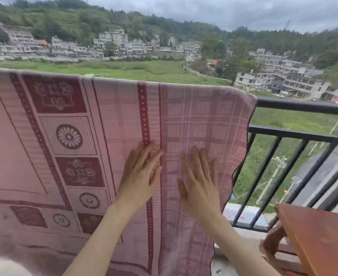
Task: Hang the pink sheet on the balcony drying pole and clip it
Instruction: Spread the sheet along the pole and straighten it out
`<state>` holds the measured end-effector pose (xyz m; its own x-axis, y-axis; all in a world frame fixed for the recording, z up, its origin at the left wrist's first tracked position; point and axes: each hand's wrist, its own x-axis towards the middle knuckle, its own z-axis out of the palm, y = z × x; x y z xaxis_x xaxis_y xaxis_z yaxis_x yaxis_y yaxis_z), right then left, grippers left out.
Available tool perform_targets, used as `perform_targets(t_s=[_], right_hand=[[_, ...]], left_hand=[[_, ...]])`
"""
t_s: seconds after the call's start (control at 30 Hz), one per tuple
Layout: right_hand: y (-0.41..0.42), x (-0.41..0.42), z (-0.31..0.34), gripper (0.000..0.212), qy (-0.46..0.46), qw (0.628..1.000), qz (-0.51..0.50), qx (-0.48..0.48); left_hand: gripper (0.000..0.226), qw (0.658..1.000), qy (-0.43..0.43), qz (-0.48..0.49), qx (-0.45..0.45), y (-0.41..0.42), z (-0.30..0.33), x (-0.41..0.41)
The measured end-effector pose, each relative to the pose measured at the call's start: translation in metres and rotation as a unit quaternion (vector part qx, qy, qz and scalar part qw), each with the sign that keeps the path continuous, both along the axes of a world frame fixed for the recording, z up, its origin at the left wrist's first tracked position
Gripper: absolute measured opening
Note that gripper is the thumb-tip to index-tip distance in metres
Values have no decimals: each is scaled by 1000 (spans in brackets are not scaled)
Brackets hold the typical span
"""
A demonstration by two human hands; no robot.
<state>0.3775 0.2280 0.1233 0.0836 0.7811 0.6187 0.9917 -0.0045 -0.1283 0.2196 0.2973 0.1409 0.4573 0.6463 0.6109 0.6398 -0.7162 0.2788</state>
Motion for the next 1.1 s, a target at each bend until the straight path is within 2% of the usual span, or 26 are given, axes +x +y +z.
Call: perform_targets(t_s=[0.1,0.27,0.37,0.57,0.7,0.87,1.1], right_hand=[[1,-45,-20,56,7,998,35,-59],[20,-138,-10,56,16,990,114,-86],[30,-207,-2,58,15,983,165,-77],[50,-355,9,68,46,966,245,-64],[71,-443,31,59,42,958,282,-28],[104,-541,59,58,30,940,340,12],[177,-668,88,57,15,911,411,26]], left_hand=[[48,999,27,23,-40,-8,-27,-43],[48,991,-11,114,-64,-15,-28,-156],[50,983,6,172,-58,-23,-28,-235],[53,971,20,229,-62,-31,-16,-384],[53,960,18,274,-48,-30,-1,-468],[57,943,-3,331,-33,-23,14,-558],[58,920,-18,392,-10,33,33,-672]])
